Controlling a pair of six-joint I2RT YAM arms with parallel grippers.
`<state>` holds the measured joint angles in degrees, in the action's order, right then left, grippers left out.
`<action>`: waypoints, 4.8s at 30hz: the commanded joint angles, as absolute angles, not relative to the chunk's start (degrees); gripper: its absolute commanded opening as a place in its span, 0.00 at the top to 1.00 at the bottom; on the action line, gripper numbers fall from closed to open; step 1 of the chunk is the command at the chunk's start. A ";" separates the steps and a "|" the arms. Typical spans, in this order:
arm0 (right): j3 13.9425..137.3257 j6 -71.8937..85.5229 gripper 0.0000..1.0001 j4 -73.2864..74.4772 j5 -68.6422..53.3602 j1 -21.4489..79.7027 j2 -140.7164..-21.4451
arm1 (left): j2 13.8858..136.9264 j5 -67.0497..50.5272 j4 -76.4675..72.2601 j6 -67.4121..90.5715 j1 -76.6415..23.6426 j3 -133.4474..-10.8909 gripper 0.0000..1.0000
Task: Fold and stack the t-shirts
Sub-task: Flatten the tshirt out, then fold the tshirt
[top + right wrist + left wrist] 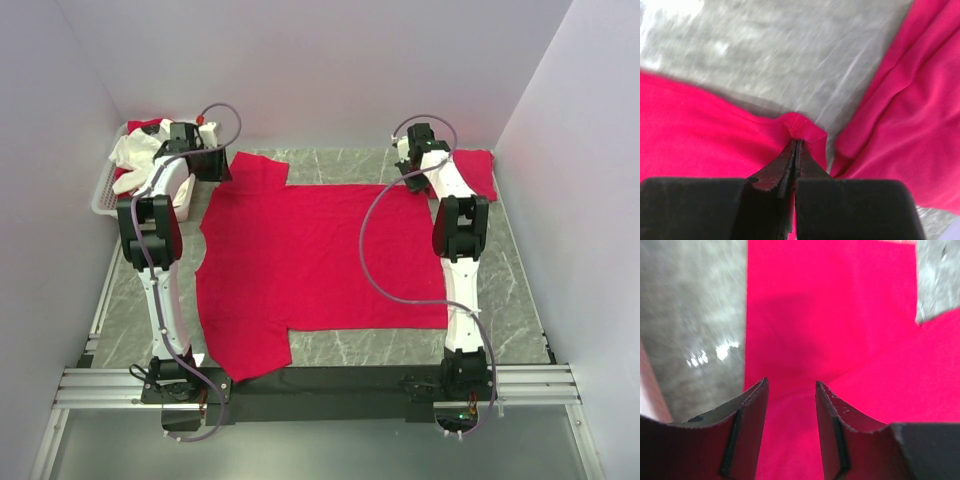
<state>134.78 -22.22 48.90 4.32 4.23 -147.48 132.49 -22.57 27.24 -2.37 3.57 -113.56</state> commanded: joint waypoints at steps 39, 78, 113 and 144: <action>135.52 -12.57 0.48 58.35 -2.98 4.22 -146.07 | 132.10 -26.46 34.19 -5.10 3.69 -121.20 0.51; 131.13 -11.25 1.00 53.52 -10.46 1.93 -139.22 | 155.57 -9.05 22.76 -4.83 0.62 -140.19 0.55; 127.53 -12.74 1.00 44.48 -8.26 0.79 -132.98 | 134.74 -24.43 6.68 -1.58 3.77 -123.13 1.00; 122.52 -14.94 1.00 41.92 -12.30 0.35 -128.24 | 115.15 -35.24 7.90 -8.52 5.27 -103.91 1.00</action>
